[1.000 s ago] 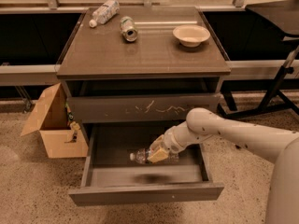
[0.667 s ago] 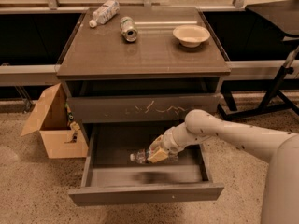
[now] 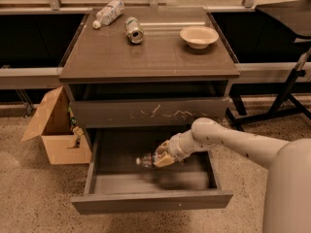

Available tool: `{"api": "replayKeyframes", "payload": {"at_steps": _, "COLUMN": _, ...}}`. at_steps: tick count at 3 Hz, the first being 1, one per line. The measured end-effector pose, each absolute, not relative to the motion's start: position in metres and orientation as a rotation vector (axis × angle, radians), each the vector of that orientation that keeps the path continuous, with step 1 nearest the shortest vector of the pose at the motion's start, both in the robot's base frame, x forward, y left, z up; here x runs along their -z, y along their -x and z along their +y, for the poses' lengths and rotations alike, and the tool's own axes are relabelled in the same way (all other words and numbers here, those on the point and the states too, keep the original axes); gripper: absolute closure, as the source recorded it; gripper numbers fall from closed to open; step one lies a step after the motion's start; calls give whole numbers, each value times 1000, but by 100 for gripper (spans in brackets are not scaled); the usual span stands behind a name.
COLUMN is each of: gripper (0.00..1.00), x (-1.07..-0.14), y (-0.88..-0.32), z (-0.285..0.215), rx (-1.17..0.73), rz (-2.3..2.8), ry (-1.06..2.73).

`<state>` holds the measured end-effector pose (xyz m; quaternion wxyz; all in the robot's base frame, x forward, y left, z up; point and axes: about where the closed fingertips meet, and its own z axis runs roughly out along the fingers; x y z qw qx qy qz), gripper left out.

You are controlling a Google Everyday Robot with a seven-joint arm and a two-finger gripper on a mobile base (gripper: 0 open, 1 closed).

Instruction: Place water bottle into middle drawer

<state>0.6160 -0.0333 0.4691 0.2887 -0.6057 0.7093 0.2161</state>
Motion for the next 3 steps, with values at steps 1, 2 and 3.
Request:
{"api": "replayKeyframes", "payload": {"at_steps": 1, "gripper": 32, "x": -460, "y": -624, "z": -38, "rx": -573, "rz": 1887, "ry": 1615}}
{"api": "replayKeyframes", "payload": {"at_steps": 2, "gripper": 8, "x": -454, "y": -629, "z": -42, "rx": -573, "rz": 1888, "ry": 1609}}
{"api": "replayKeyframes", "payload": {"at_steps": 3, "gripper": 0, "x": -452, "y": -630, "z": -46, "rx": -575, "rz": 1892, "ry": 1602}}
